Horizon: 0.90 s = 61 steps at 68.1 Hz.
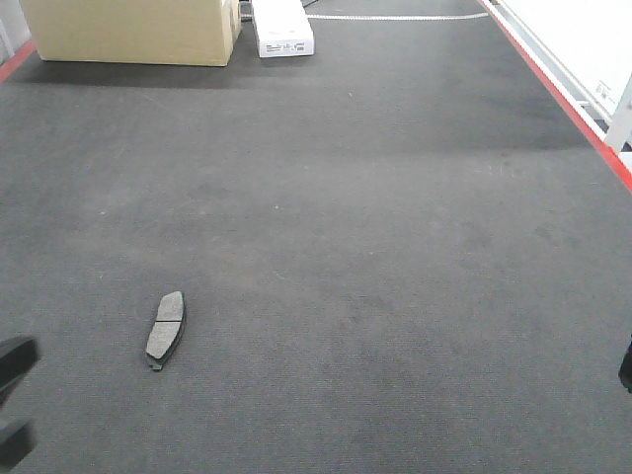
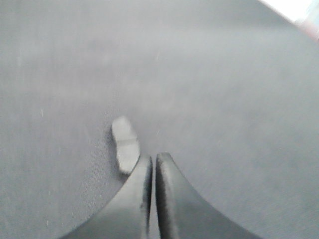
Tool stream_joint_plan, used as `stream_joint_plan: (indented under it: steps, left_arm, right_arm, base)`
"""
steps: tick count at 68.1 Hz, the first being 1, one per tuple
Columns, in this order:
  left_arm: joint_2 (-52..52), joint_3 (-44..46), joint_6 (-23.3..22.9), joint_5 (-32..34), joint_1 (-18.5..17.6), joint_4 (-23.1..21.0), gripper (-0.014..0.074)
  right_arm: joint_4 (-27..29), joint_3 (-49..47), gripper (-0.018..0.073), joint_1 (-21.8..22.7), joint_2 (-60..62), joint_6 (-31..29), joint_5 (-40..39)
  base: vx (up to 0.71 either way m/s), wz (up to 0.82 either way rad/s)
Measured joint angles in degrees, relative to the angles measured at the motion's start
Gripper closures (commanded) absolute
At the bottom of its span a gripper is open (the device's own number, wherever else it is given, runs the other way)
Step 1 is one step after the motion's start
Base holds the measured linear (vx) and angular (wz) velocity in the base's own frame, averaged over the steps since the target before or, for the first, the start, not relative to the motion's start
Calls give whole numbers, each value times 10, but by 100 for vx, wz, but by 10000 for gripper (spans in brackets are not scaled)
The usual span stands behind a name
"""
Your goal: Move and align brake pads A on conveyor
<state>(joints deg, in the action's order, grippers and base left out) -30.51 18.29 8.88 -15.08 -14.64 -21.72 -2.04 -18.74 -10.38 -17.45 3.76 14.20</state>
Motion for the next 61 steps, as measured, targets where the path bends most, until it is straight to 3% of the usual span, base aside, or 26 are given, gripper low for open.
stream_joint_plan:
  steps: [20, 61]
  left_arm:
    - [176, -9, 32, -6, 0, 2, 603]
    - [188, -9, 38, -18, 0, 2, 603]
  right_arm:
    - [0, 0, 536, 0, 0, 0, 0]
    - [0, 0, 535, 0, 0, 0, -3]
  base:
    - [0, 0]
    - [0, 0]
